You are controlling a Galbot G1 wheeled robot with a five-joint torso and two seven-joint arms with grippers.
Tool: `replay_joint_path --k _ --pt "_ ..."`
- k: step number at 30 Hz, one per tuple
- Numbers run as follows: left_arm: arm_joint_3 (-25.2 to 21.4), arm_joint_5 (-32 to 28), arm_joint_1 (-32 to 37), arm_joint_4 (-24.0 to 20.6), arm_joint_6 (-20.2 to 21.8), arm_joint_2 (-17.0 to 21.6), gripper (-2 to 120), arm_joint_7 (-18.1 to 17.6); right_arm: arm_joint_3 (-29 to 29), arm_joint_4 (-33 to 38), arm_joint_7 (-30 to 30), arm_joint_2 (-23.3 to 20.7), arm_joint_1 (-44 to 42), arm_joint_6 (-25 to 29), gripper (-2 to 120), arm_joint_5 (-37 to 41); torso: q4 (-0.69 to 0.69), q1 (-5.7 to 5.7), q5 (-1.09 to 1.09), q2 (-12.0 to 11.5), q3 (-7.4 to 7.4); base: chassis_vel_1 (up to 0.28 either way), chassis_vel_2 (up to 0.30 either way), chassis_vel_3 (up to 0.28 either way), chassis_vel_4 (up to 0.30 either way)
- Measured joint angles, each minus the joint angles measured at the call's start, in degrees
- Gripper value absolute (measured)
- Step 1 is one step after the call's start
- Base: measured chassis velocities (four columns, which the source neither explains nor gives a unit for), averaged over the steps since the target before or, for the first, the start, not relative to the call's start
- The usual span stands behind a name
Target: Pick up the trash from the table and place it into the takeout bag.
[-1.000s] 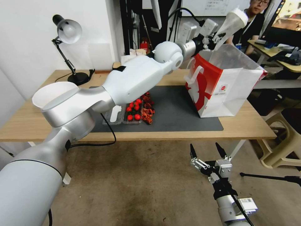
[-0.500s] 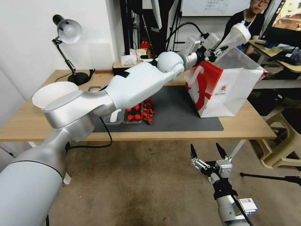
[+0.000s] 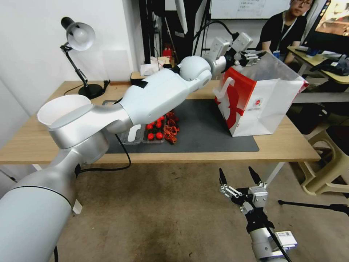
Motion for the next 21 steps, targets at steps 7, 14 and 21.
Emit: replay_joint_path --k 7,14,21 --pt "-2.89 0.43 2.82 -7.33 0.85 5.75 100 -3.12 -0.36 -0.02 0.0 0.0 0.0 0.02 100 -0.08 0.02 -0.01 -0.01 0.0 0.0 0.0 0.0 0.0 0.0" --pt "-7.94 0.81 8.76 -16.13 2.78 11.61 100 -6.51 -0.72 -0.09 0.06 -0.01 0.0 0.03 100 -0.21 0.0 -0.01 -0.01 0.0 0.0 0.0 0.0 0.0 0.0" --pt "-14.06 1.55 17.95 -27.09 3.71 20.72 100 -9.13 -0.72 -0.05 0.12 0.08 -0.14 0.03 100 -0.32 0.0 -0.01 -0.01 0.0 0.0 0.0 0.0 0.0 0.0"
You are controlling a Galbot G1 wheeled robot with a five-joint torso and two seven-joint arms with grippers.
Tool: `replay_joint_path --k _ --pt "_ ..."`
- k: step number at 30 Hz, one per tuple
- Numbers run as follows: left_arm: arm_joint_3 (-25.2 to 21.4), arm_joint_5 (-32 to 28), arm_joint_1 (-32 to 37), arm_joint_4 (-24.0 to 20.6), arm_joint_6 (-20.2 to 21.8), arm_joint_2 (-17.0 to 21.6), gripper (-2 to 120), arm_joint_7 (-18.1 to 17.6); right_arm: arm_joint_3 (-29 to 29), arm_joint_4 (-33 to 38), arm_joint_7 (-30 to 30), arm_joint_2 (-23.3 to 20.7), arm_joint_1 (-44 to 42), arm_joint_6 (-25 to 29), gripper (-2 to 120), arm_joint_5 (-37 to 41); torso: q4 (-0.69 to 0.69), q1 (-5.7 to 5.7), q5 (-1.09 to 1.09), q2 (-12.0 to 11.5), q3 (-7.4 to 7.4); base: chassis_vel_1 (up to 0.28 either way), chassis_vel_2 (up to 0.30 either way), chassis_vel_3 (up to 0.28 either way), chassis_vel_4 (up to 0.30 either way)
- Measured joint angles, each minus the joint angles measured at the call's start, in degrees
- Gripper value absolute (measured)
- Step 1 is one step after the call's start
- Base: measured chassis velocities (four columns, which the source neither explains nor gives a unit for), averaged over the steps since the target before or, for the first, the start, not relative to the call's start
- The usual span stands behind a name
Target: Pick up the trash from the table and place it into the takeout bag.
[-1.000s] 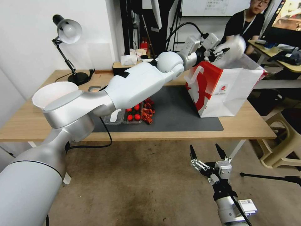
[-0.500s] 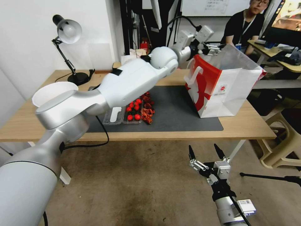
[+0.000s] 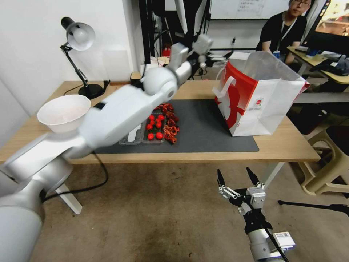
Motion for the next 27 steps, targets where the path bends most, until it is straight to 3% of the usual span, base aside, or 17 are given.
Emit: replay_joint_path --k 3,16,18,25,27 --pt "-5.98 0.45 5.99 -5.09 0.52 4.46 100 -1.77 -0.26 0.05 0.0 0.18 -0.03 0.0 100 -0.22 0.01 0.0 -0.01 0.0 0.0 0.0 0.0 0.0 0.0" --pt "-10.23 0.98 10.14 -8.13 0.91 6.5 100 -2.61 -0.42 0.1 0.0 0.25 -0.04 0.0 100 -0.32 0.0 0.0 0.01 0.01 0.0 0.0 0.0 0.0 0.0" --pt "-17.55 3.58 20.22 -14.21 1.14 10.02 100 -3.05 -0.68 0.2 -0.01 0.38 -0.07 -0.02 100 -0.55 0.02 0.0 0.0 0.01 -0.01 0.0 0.0 0.0 0.0" --pt "-25.36 7.32 32.5 -20.4 0.21 12.9 100 -3.52 -0.97 0.37 -0.02 0.39 0.03 -0.06 100 -0.69 0.0 0.0 0.03 0.0 -0.01 0.0 0.0 0.0 0.0" --pt "-29.71 9.93 39.32 -23.61 -0.37 13.86 100 -4.54 -1.03 0.47 -0.03 0.41 0.01 -0.09 100 -0.81 0.01 -0.01 0.0 0.0 0.0 0.0 0.0 0.0 0.0"
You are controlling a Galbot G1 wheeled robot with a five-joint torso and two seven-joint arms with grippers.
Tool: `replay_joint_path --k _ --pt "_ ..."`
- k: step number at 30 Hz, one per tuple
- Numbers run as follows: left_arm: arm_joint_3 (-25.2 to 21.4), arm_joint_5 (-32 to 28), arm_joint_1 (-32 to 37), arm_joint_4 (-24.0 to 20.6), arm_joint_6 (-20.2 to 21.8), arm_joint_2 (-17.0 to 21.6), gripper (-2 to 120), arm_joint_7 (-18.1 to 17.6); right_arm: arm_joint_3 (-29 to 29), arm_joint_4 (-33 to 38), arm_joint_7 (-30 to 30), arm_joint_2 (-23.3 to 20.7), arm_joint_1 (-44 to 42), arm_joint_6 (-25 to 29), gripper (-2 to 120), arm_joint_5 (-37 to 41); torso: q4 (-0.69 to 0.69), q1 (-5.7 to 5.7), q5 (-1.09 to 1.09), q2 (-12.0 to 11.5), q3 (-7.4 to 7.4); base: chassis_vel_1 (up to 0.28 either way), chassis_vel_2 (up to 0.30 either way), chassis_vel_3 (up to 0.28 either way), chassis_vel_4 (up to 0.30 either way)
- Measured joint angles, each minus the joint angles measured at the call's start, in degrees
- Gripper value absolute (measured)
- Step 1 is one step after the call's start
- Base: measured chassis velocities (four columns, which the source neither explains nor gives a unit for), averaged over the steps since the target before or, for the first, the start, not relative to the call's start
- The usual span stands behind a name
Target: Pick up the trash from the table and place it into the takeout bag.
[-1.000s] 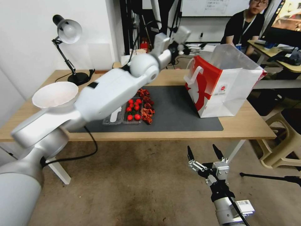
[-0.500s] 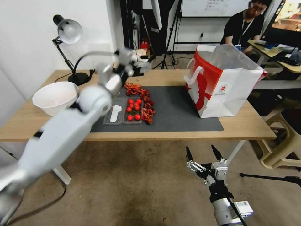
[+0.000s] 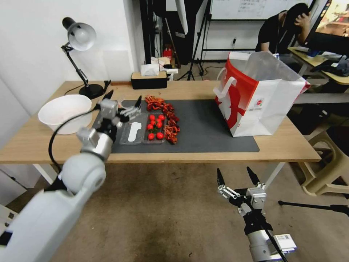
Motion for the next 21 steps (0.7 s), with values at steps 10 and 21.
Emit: replay_joint_path --k 10,21 --pt "-13.1 12.6 23.53 -10.15 0.23 -4.63 100 -12.4 1.64 1.69 -0.2 1.48 -1.54 0.28 100 -0.9 -0.03 0.01 0.05 0.0 0.0 0.0 0.0 0.0 0.0" --pt "-21.21 25.44 42.54 -15.27 -4.86 -12.12 100 -20.52 1.93 2.16 -0.38 1.5 -1.83 0.74 100 -0.96 -0.01 0.01 0.02 0.0 0.0 0.0 0.0 0.0 0.0"
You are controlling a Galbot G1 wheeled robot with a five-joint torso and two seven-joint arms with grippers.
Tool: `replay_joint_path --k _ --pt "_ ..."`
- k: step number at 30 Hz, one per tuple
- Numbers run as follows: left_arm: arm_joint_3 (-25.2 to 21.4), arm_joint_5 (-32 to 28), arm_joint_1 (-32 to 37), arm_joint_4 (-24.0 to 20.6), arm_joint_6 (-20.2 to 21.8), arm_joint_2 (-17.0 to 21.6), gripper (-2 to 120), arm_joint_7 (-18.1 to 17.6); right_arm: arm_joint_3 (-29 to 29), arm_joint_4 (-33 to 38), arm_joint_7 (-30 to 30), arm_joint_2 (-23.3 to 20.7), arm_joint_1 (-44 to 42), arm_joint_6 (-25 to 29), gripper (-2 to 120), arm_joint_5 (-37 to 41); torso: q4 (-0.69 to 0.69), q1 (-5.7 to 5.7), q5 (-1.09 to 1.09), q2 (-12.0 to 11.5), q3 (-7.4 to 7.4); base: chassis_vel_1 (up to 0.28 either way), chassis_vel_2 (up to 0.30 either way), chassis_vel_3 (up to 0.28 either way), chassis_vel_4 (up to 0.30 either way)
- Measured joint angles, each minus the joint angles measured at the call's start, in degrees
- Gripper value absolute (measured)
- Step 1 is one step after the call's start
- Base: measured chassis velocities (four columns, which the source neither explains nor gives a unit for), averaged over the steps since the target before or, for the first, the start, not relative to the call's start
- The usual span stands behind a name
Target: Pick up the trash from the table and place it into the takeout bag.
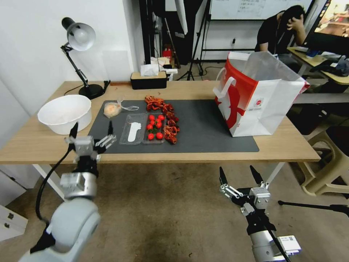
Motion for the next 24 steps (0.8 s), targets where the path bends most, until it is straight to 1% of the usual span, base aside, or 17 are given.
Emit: replay_joint_path --k 2,3,5,8,9,12,18,20,21,24 --pt "-0.59 2.07 3.67 -0.29 -1.23 -1.46 100 -1.32 -0.18 -0.01 -0.08 -0.16 0.0 0.13 100 0.03 0.01 0.0 -0.01 0.0 0.0 0.0 0.0 0.0 0.0" --pt "-0.58 2.76 4.59 -0.4 -1.5 -2.07 100 -2.38 -0.33 -0.02 -0.09 -0.22 0.0 0.16 100 0.04 0.0 0.0 -0.01 0.0 0.0 0.0 0.0 0.0 0.0" --pt "-0.58 3.43 5.36 -0.61 -1.64 -2.55 100 -2.92 -0.46 -0.04 -0.1 -0.25 0.01 0.16 100 0.04 0.0 0.0 -0.01 0.0 0.0 0.0 0.0 0.0 0.0" --pt "-1.09 5.94 9.12 -1.9 -1.78 -4.41 100 -4.82 -1.02 -0.19 -0.12 -0.41 0.1 0.17 100 0.05 0.0 0.0 0.0 0.0 0.0 0.0 0.0 0.0 0.0" --pt "-1.09 5.94 9.12 -1.9 -1.78 -4.41 100 -4.82 -1.02 -0.19 -0.12 -0.41 0.1 0.17 100 0.05 0.0 0.0 0.0 0.0 0.0 0.0 0.0 0.0 0.0" --pt "-1.21 6.91 12.24 -2.24 -2.07 -5.8 100 -6.64 -1.86 -0.41 -0.14 -0.43 0.26 0.21 100 -0.06 0.0 0.0 -0.01 -0.01 0.0 0.0 0.0 0.0 0.0" --pt "-1.38 7.6 14.58 -2.33 -3.14 -6.88 100 -6.36 -2.48 -0.52 -0.16 -0.5 0.4 0.23 100 -0.28 0.0 0.0 -0.01 -0.01 0.01 0.0 0.0 0.0 0.0" --pt "-1.36 7.66 15.5 -2.38 -4.18 -7.25 100 -5.11 -2.61 -0.6 -0.19 -0.51 0.41 0.26 100 -0.36 0.0 0.01 -0.01 -0.01 0.01 0.0 0.0 0.0 0.0" --pt "-1.36 7.66 15.5 -2.38 -4.18 -7.25 100 -5.11 -2.61 -0.6 -0.19 -0.51 0.41 0.26 100 -0.36 0.0 0.01 -0.01 -0.01 0.01 0.0 0.0 0.0 0.0" --pt "-1.33 7.66 16.6 -2.59 -5.06 -7.53 100 -2.88 -2.73 -0.71 -0.21 -0.47 0.42 0.35 100 -0.45 0.0 0.01 -0.01 -0.01 0.01 0.0 0.0 0.0 0.0"
